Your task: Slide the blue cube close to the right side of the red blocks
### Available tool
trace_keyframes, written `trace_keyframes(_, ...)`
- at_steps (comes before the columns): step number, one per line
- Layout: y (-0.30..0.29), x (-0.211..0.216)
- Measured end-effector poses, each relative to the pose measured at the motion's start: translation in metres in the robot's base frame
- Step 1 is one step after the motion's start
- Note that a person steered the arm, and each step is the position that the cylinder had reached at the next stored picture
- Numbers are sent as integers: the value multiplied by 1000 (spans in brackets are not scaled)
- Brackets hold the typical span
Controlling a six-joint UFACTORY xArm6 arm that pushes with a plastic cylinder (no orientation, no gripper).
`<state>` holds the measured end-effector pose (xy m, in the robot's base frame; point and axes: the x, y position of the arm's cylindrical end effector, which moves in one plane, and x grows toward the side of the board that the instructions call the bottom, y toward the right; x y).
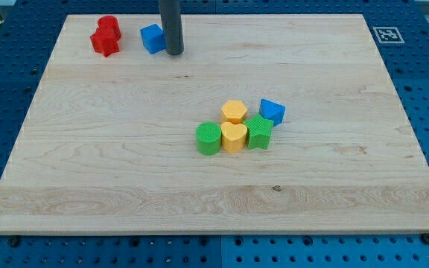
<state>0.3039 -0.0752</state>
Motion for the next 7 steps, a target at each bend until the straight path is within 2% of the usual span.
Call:
trace_keyframes(1, 8, 19)
trace_keyframes(3, 11, 25)
trace_keyframes(7, -5, 8)
